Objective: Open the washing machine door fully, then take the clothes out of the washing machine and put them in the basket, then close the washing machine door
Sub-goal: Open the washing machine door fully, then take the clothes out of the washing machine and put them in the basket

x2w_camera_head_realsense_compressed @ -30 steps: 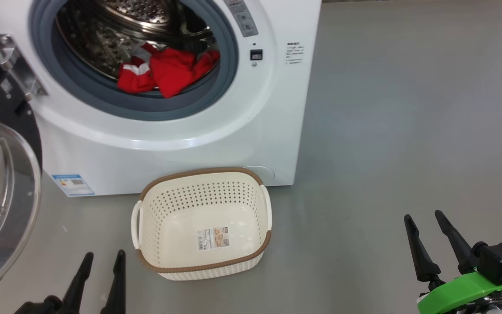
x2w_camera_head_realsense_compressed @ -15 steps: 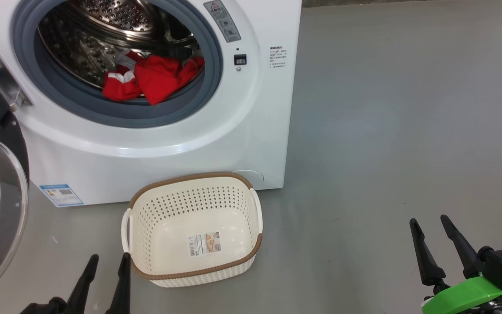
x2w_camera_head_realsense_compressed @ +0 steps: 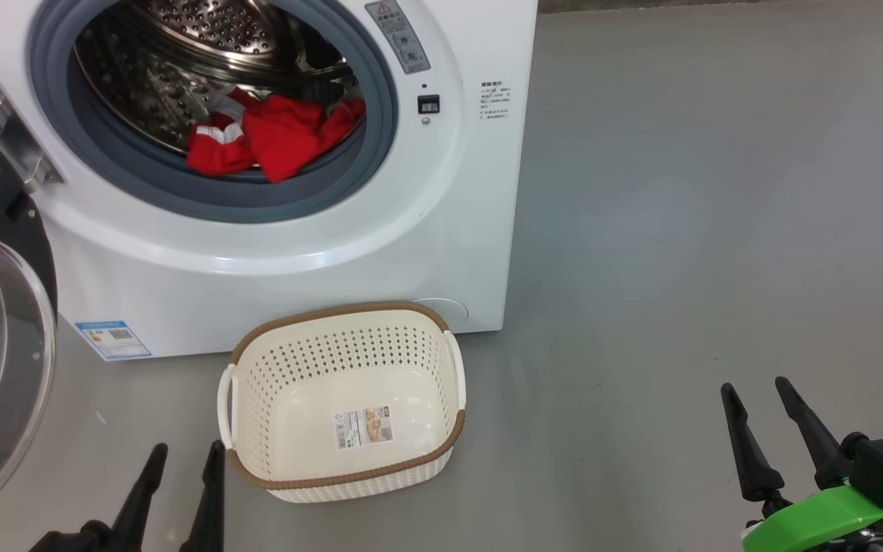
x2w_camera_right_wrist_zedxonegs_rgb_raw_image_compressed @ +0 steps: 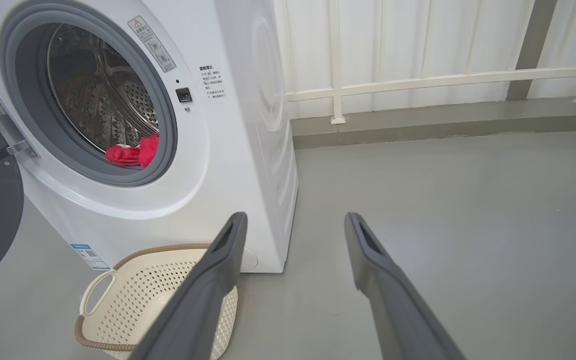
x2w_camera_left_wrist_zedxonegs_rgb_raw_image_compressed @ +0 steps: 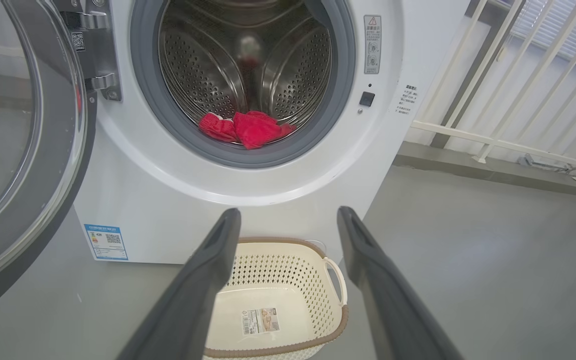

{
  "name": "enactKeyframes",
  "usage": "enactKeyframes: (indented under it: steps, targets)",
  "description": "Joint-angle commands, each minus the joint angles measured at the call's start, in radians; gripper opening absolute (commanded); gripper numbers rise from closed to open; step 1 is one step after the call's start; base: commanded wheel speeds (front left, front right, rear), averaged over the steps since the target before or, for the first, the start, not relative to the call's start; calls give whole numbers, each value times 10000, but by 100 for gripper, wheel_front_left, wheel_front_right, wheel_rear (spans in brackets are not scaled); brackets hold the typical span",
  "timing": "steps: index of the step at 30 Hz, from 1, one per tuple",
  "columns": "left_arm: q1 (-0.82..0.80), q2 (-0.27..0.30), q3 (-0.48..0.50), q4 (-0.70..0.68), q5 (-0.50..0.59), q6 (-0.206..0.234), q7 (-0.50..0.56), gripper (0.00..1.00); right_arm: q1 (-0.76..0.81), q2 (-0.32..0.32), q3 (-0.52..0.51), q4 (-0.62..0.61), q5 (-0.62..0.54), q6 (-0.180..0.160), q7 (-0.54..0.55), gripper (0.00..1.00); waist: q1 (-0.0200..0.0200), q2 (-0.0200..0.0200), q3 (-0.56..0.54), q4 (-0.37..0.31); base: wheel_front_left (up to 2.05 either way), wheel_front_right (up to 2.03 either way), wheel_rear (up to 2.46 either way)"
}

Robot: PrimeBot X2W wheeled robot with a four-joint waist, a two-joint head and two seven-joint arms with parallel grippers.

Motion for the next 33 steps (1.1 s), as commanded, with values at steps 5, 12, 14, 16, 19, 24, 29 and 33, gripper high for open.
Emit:
enactKeyframes:
  steps: [5, 12, 14, 16, 19, 24, 29, 33]
  targets:
    - [-75, 126, 528, -171, 291, -54, -51, 100, -62, -150, 191, -276, -37, 48, -65, 100, 0, -1, 1, -1, 0, 0, 0]
    - [-215, 107, 505, -192, 216, -54, -51, 100, -107, -155, 207, -283, -38, 48, -65, 100, 0, -1, 78, 27, 10, -13, 2]
    - [-234, 113, 493, -195, 189, -54, -51, 100, -124, -153, 222, -278, -35, 48, -65, 100, 0, -1, 97, 33, 56, -62, 6]
    - [-256, 129, 470, -186, 172, -54, -51, 100, -141, -150, 240, -274, -32, 48, -65, 100, 0, -1, 131, 39, 68, -74, 5]
    - [-288, 139, 454, -198, 135, -54, -51, 100, -167, -132, 278, -270, -41, 48, -65, 100, 0, -1, 181, 45, 81, -87, 6]
    - [-388, 152, 425, -194, 97, -54, -51, 100, -215, -110, 328, -256, -46, 48, -65, 100, 0, -1, 279, 81, 90, -98, 8]
    - [-495, 163, 418, -159, 89, -54, -51, 100, -271, -92, 360, -254, -52, 48, -65, 100, 0, -1, 349, 101, 91, -100, 9]
    - [-538, 159, 427, -127, 94, -54, -51, 100, -304, -98, 380, -242, -38, 48, -65, 100, 0, -1, 375, 111, 91, -99, 9]
